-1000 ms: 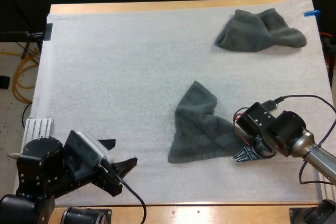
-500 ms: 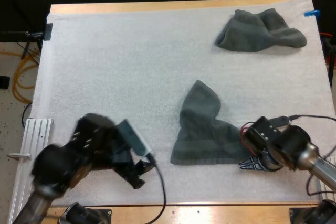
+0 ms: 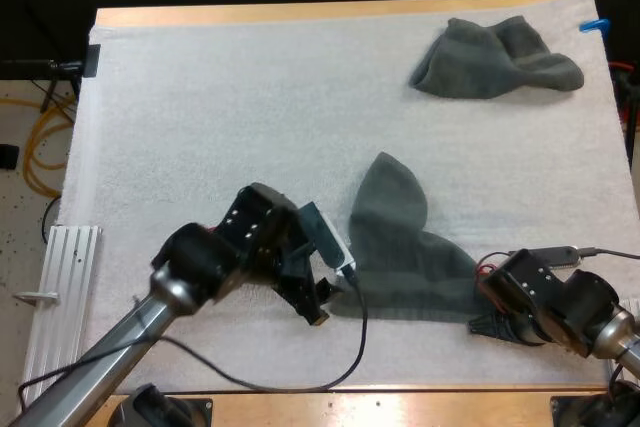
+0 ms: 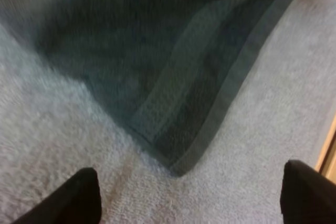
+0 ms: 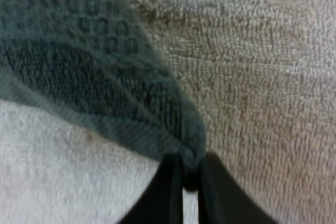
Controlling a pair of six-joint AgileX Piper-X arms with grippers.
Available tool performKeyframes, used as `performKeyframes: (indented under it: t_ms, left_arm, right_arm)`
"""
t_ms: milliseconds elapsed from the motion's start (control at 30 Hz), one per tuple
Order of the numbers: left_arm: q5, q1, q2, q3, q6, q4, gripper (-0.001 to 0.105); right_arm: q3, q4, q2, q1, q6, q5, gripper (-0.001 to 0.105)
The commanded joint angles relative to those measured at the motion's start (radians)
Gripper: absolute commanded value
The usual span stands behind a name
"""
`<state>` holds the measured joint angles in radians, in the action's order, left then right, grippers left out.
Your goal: Pick towel from pile fold and stack
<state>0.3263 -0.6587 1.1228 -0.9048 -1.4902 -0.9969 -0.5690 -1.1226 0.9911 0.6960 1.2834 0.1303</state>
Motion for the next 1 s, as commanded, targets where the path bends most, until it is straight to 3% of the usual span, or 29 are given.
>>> performKeyframes:
  t_ms: [0,167,233,300,367,567,967]
  left_arm:
    - [-0.012,-0.012,0.025,-0.005,0.008,0.008,0.067]
    - [-0.061,-0.087,0.114,0.001,0.05,0.024,0.067]
    - [-0.118,-0.13,0.145,0.01,0.071,0.038,0.067]
    - [-0.236,-0.191,0.184,0.019,0.083,0.058,0.067]
    - [-0.288,-0.226,0.214,0.021,0.083,0.076,0.067]
    - [-0.294,-0.282,0.33,0.021,0.069,0.102,0.067]
    - [-0.302,-0.284,0.473,0.021,-0.05,0.18,0.066]
  right_arm:
    - [0.001,0.002,-0.004,-0.005,-0.008,0.006,0.0]
    - [0.001,0.005,-0.004,-0.005,-0.008,0.006,0.0]
    - [0.001,0.005,-0.004,-0.005,-0.008,0.006,0.0]
    - [0.001,0.003,-0.004,-0.005,-0.008,0.003,0.0]
    - [0.001,0.001,-0.004,-0.005,-0.008,0.003,0.0]
    - [0.001,0.001,-0.004,-0.005,-0.008,0.003,0.0]
    - [0.001,-0.001,-0.004,-0.005,-0.005,0.002,0.0]
